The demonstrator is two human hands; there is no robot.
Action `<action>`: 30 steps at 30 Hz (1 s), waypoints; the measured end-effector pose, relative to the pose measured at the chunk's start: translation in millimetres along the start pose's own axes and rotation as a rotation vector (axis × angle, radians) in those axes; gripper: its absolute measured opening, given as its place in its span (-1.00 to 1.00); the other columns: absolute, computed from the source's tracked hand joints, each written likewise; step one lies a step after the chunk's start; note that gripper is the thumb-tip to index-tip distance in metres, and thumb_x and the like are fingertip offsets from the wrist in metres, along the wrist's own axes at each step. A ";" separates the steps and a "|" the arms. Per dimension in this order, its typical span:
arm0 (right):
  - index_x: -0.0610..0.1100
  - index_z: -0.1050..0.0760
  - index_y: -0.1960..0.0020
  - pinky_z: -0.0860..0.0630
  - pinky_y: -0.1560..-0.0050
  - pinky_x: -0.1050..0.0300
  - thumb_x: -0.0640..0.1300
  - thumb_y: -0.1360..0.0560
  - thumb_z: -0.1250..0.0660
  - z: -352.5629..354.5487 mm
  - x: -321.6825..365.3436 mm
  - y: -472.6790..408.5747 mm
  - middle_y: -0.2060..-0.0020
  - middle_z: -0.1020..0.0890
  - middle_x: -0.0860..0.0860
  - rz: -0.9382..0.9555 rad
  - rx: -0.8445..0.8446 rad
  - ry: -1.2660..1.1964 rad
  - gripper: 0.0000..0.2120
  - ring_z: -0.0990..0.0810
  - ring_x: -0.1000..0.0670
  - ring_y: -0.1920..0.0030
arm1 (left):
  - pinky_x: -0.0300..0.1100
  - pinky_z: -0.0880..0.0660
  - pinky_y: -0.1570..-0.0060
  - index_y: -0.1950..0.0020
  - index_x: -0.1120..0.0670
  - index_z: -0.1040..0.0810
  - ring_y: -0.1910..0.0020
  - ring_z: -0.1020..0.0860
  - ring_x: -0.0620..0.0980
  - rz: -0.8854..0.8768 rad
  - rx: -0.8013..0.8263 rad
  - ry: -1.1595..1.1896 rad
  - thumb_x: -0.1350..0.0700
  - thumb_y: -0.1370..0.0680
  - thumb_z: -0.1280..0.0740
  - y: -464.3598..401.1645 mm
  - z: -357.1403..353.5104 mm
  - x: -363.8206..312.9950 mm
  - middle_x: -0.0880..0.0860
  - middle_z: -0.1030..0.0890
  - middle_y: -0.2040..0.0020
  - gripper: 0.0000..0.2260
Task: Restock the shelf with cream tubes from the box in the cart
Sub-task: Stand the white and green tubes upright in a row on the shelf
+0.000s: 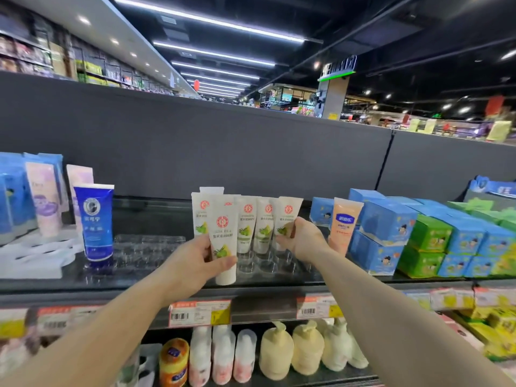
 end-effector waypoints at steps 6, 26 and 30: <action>0.01 -0.40 -0.24 -0.52 -0.15 -0.02 0.03 -0.47 -0.41 -9.5 -7.3 -6.4 -0.12 -0.57 0.02 -0.056 0.003 0.113 -0.62 -0.55 -0.05 -0.09 | -0.05 -0.40 -0.29 -0.14 -0.24 -0.39 -0.18 -0.41 -0.21 -0.012 0.018 0.059 0.08 -0.55 -0.36 1.7 -0.8 1.5 -0.22 -0.48 -0.24 -0.72; -0.03 -0.54 -0.21 -0.58 0.06 0.14 -0.16 -0.47 -0.45 -36.3 117.4 70.3 0.02 -0.64 0.15 0.251 0.114 -0.283 -0.68 -0.60 0.09 0.03 | -0.13 -0.55 -0.01 -0.14 -0.09 -0.57 0.02 -0.59 -0.17 -0.105 -0.207 0.028 -0.06 -0.54 -0.35 -10.1 47.3 -11.7 -0.16 -0.62 0.00 -0.81; 0.01 -0.54 -0.13 -0.40 0.27 0.29 0.01 -0.47 -0.44 -57.9 123.3 63.8 0.13 -0.59 0.19 0.135 0.095 -0.329 -0.74 -0.53 0.17 0.15 | -0.23 -0.45 0.12 -0.05 -0.08 -0.63 0.12 -0.53 -0.22 -0.105 -0.116 -0.577 -0.14 -0.56 -0.28 -1.1 62.2 21.7 -0.16 -0.61 0.10 -0.78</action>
Point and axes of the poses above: each hand's wrist, its own y-axis away from the middle knuckle, its own z-axis out of the back of the hand, x = y × z, the point moved 2 cm from there along -y, towards the middle knuckle
